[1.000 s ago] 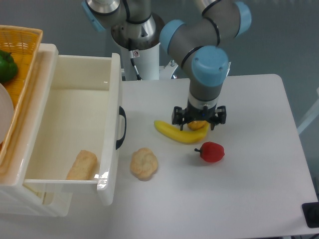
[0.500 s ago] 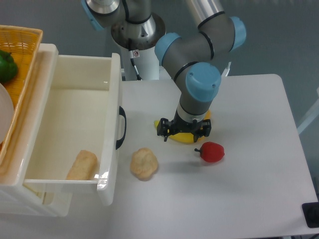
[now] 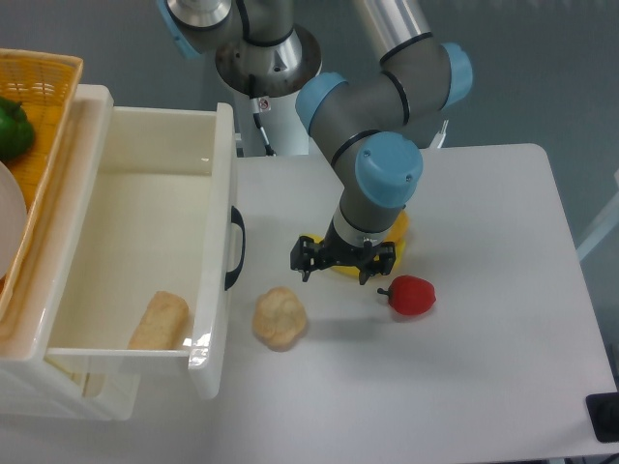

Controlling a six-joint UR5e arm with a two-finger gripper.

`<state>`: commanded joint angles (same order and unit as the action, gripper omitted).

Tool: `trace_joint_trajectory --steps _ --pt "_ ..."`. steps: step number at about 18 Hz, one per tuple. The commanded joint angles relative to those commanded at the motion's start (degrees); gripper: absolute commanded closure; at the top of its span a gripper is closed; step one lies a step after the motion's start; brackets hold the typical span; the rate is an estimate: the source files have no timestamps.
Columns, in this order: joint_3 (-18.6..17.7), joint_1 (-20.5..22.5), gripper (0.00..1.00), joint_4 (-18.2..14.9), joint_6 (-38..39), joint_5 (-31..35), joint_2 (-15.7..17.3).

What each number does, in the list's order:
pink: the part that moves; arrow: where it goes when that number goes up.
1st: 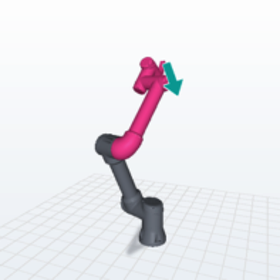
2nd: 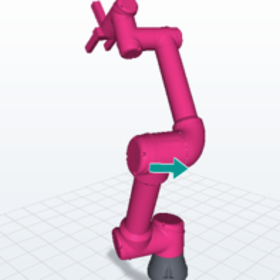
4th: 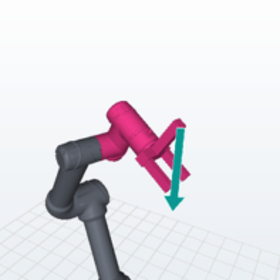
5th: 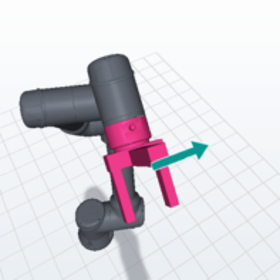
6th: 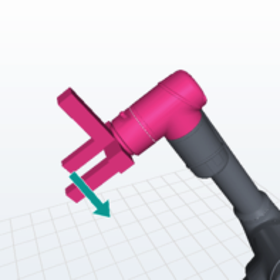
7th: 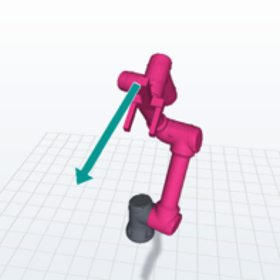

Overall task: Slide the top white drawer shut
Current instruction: 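Move the gripper toward the open white drawer's front panel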

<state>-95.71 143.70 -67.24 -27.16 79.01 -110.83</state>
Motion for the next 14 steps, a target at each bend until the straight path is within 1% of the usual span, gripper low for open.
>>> trace_joint_trajectory --steps 8,14 --pt "0.27 -3.07 0.0 0.0 1.23 -2.55 -0.35" --pt "0.35 -4.13 0.0 0.26 1.23 -3.78 -0.44"
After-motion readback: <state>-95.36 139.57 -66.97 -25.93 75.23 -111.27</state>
